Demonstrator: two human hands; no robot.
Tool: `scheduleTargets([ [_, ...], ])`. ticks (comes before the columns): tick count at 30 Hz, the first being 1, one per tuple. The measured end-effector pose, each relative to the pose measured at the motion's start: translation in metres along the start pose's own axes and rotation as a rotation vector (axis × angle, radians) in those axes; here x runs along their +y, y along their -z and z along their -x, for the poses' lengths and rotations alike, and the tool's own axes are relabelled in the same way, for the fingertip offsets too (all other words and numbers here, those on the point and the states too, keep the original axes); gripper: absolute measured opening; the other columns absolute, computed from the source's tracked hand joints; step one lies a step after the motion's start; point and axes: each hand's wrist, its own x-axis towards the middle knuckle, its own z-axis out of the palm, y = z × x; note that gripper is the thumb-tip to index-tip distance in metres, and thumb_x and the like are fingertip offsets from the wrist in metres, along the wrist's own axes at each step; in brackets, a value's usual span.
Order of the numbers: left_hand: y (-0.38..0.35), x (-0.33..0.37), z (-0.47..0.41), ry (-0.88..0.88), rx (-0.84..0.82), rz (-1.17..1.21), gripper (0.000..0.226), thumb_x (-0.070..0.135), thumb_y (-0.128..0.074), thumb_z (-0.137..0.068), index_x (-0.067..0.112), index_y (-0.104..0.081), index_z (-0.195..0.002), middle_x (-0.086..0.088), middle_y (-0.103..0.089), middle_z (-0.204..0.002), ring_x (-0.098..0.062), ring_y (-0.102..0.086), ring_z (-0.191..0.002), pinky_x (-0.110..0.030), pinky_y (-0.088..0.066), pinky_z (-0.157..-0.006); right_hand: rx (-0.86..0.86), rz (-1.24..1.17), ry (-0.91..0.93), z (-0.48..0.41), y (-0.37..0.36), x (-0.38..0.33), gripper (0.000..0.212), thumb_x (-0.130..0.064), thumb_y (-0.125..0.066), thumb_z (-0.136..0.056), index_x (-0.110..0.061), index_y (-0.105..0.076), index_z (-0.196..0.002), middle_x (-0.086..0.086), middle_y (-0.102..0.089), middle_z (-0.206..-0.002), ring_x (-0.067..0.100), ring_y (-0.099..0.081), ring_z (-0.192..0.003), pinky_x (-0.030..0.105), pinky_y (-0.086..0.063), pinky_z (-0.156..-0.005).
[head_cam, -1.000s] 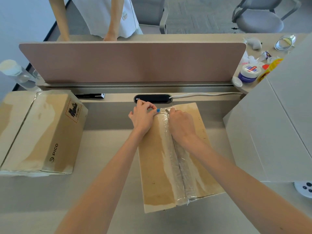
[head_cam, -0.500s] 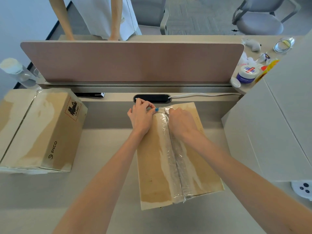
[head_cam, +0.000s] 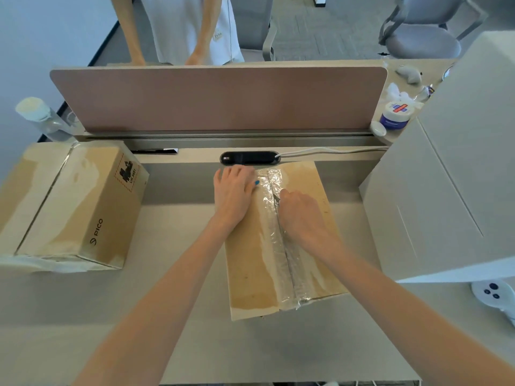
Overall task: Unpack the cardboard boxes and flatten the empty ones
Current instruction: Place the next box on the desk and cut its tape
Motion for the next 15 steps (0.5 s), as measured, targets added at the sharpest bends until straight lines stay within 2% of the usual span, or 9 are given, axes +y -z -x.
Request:
scheduleTargets([
  [3, 0.005, -0.002, 0.044, -0.094, -0.054, -0.059, 0.043, 0.038, -0.04, -0.098, 0.02, -0.061, -0.131, -0.004, -0.051, -0.145, -0.027, -0.04, -0.137, -0.045, -0.026, -0.115, 0.005, -0.035, -0.003, 0.006, 0.001, -0.001, 0.025, 0.002, -0.039, -0.092, -0.007, -0.051, -0.112, 0.011, -0.061, -0.107, 0.029, -0.06, -0.097, 0.029, -0.032, -0.07],
  [5, 0.01, 0.001, 0.07, -0.113, -0.122, -0.07, 0.048, 0.039, -0.032, -0.1, 0.022, -0.056, -0.138, -0.003, -0.041, -0.155, -0.024, -0.03, -0.146, -0.045, -0.019, -0.12, 0.005, -0.039, 0.001, 0.008, 0.001, -0.002, 0.025, 0.002, -0.04, -0.092, -0.007, -0.051, -0.112, 0.011, -0.061, -0.107, 0.029, -0.06, -0.097, 0.03, -0.033, -0.07],
  [8, 0.019, 0.011, 0.105, -0.097, -0.204, -0.066, 0.055, 0.043, -0.025, -0.1, 0.024, -0.049, -0.145, 0.001, -0.035, -0.158, -0.02, -0.026, -0.148, -0.043, -0.013, -0.122, 0.011, -0.063, -0.026, 0.009, 0.0, 0.0, 0.021, -0.002, -0.043, -0.094, -0.006, -0.053, -0.111, 0.013, -0.061, -0.109, 0.03, -0.059, -0.099, 0.032, -0.039, -0.074],
  [11, 0.026, 0.02, 0.137, -0.067, -0.218, -0.064, 0.057, 0.045, -0.024, -0.099, 0.023, -0.046, -0.147, 0.002, -0.034, -0.159, -0.019, -0.024, -0.149, -0.043, -0.011, -0.122, 0.014, -0.107, -0.038, 0.012, 0.001, 0.0, 0.02, -0.003, -0.043, -0.093, -0.004, -0.055, -0.11, 0.015, -0.06, -0.109, 0.032, -0.059, -0.099, 0.032, -0.038, -0.075],
  [15, 0.029, 0.033, 0.168, -0.004, -0.262, -0.086, 0.062, 0.053, -0.012, -0.098, 0.032, -0.024, -0.156, 0.011, -0.007, -0.165, -0.011, 0.005, -0.152, -0.034, 0.008, -0.121, 0.026, -0.159, -0.031, 0.017, 0.006, -0.001, 0.018, 0.0, -0.045, -0.09, -0.002, -0.057, -0.103, 0.016, -0.061, -0.104, 0.033, -0.059, -0.095, 0.031, -0.036, -0.069],
])
